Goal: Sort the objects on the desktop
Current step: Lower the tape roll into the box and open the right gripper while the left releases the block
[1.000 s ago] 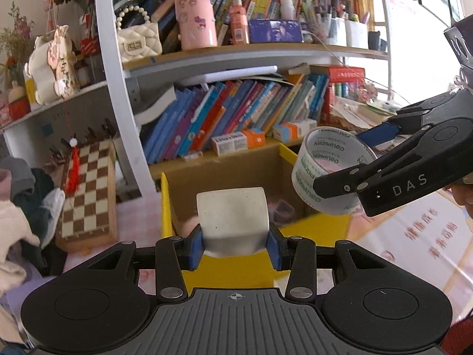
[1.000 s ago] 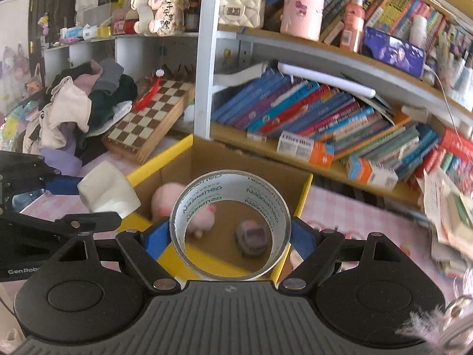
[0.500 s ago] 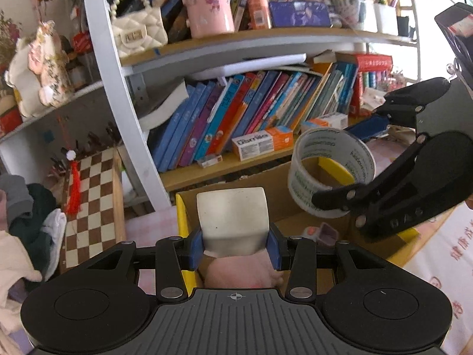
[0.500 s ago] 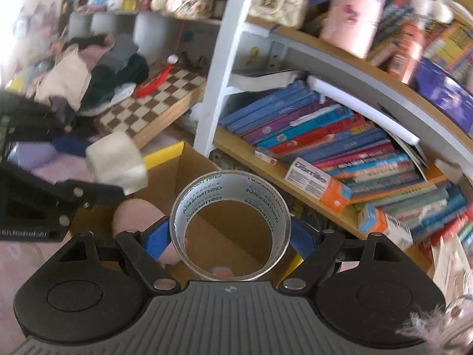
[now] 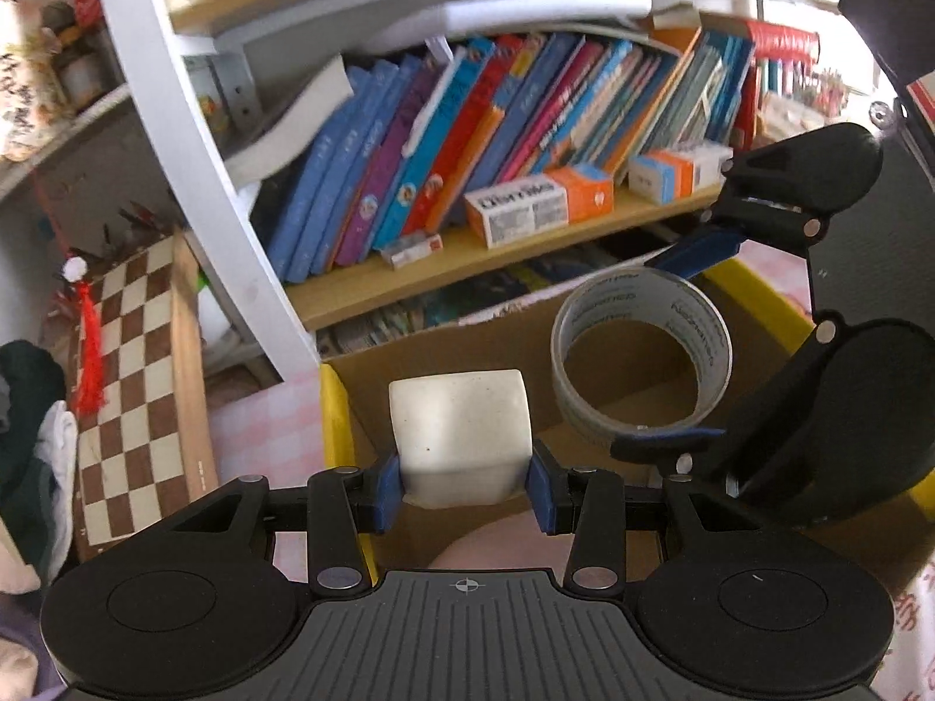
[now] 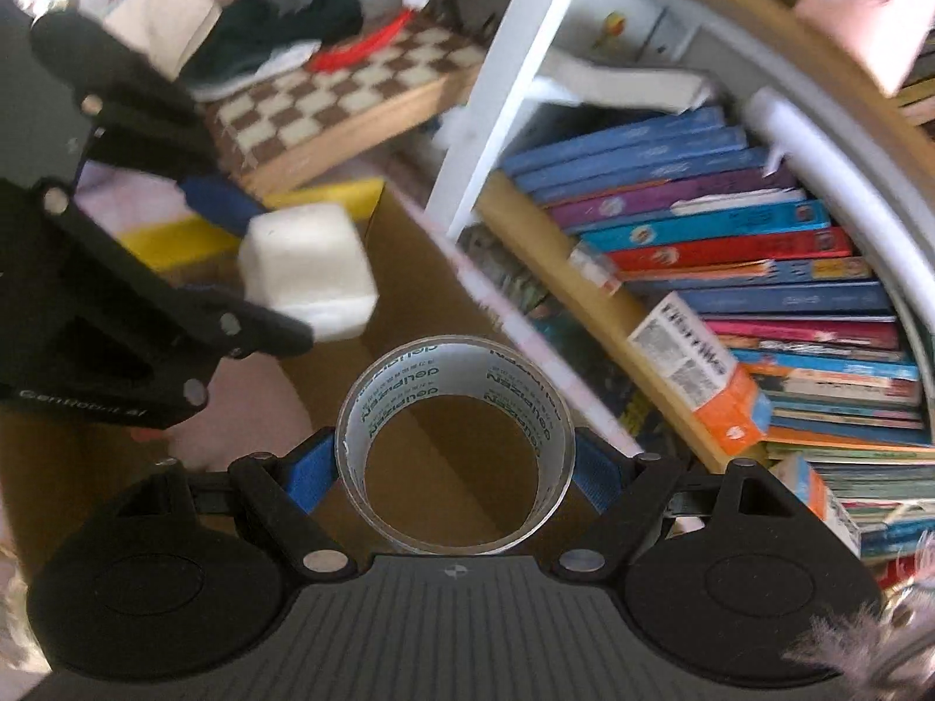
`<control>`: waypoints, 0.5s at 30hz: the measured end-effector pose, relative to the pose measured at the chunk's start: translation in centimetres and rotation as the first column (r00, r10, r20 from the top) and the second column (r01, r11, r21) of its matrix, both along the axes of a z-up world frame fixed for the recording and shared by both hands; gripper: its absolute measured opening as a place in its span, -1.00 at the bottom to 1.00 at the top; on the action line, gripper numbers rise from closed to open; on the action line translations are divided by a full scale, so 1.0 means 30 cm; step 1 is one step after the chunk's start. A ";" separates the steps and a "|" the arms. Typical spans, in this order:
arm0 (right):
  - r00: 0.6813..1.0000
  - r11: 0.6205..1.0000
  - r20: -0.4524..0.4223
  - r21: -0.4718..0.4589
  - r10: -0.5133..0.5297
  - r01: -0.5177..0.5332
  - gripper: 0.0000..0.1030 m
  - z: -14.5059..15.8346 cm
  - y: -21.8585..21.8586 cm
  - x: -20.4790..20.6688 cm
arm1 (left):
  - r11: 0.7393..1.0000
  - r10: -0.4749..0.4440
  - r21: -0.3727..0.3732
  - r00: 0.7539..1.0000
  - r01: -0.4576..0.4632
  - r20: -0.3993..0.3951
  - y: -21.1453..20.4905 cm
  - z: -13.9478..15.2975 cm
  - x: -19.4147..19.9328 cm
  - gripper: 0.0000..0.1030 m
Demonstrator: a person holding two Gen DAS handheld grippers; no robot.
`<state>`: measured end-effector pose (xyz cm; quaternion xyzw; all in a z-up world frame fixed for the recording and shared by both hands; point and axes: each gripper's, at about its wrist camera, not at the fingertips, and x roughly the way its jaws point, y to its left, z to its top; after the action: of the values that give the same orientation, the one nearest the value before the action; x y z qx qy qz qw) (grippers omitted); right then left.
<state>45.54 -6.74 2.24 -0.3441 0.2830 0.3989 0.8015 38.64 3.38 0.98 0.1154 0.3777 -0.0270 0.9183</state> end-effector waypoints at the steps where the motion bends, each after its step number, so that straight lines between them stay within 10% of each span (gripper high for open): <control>1: 1.000 1.000 -0.009 -0.014 0.010 -0.010 0.60 -0.011 0.006 0.009 | 1.000 0.000 0.003 1.000 0.000 -0.010 -0.004 -0.011 0.010 -0.20; 15: 0.991 0.990 -0.094 -0.089 0.100 -0.108 0.61 -0.092 0.067 0.065 | 1.000 -0.009 0.024 0.993 0.012 -0.121 -0.031 -0.083 0.092 -0.17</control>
<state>47.49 -4.72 -0.53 -0.3778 0.3185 0.4414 0.7490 41.40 2.46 -1.51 0.1269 0.4326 -0.0339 0.8920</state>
